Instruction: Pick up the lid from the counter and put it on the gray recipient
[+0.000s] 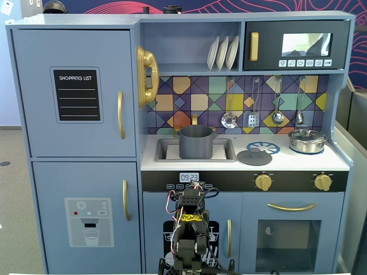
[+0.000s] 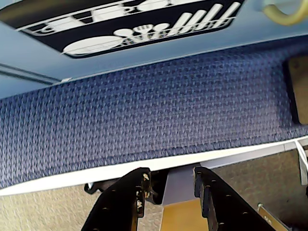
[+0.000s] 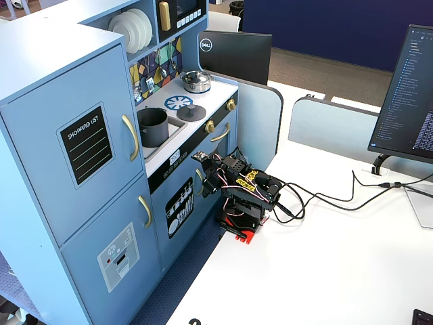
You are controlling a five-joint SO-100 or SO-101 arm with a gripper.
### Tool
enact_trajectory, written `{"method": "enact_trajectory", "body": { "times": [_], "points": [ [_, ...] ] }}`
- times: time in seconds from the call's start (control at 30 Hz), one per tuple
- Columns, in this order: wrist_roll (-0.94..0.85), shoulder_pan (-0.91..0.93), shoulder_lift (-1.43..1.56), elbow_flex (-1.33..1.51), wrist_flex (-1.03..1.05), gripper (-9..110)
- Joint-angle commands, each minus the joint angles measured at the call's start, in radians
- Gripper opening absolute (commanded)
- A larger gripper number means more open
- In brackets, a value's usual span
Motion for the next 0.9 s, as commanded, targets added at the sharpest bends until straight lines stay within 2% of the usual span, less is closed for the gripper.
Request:
{"method": "enact_trajectory", "body": {
  "times": [0.0,0.13,0.4,0.73,0.87],
  "points": [
    [0.011,0.029,-0.011,-0.057,0.048,0],
    [-0.011,0.044,-0.032,-0.192,-0.014,0],
    [-0.031,0.118,-0.262,-0.571,-0.109,0],
    [-0.107,0.285,-0.459,-0.887,-0.479,0],
    [-0.121,0.365,-0.494,-0.902,-0.594,0]
  ]
}}
